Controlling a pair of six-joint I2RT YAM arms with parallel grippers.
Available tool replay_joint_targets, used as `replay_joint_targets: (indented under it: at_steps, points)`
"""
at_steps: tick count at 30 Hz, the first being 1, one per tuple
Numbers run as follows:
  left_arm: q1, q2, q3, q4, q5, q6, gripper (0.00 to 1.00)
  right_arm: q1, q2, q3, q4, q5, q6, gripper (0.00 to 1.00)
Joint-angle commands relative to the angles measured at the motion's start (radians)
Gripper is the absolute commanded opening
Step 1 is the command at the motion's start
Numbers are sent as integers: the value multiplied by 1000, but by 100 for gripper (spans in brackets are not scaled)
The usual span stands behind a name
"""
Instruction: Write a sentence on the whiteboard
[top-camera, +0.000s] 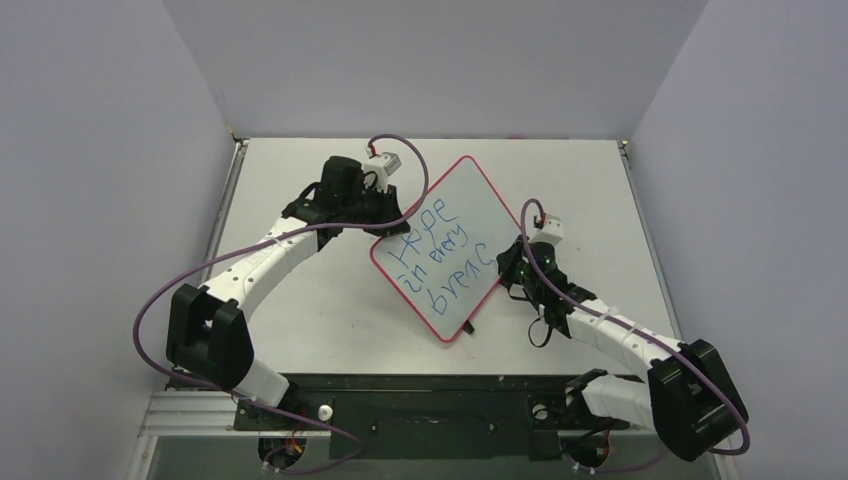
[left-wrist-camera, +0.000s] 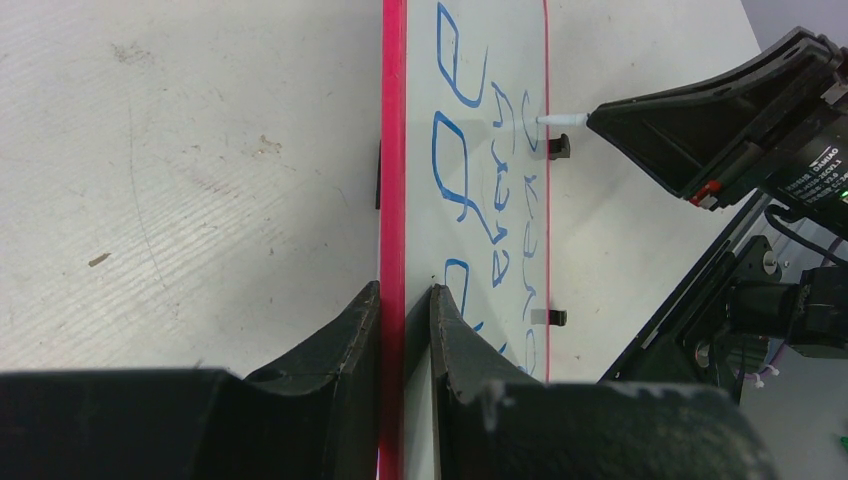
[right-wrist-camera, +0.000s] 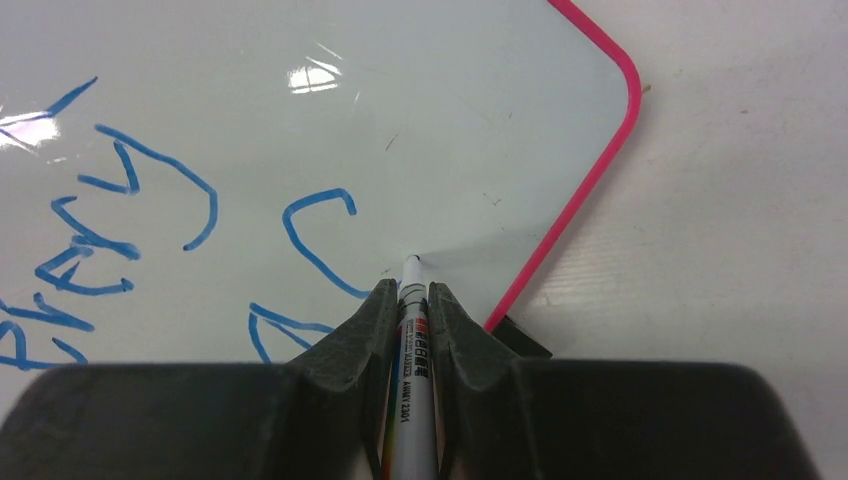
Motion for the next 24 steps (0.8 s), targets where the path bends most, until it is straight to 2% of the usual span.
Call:
replay_joint_targets:
  at_steps: [1, 14, 24]
  points:
    - [-13, -17, -8, -53, -80, 89, 0, -17, 40, 88, 3, 31, -22, 0]
    - [-13, -20, -5, -54, -82, 89, 0, -54, -39, 139, -51, 24, -46, 0]
    - [-13, -25, -8, -54, -87, 88, 0, -66, 33, 231, -28, -16, -26, 0]
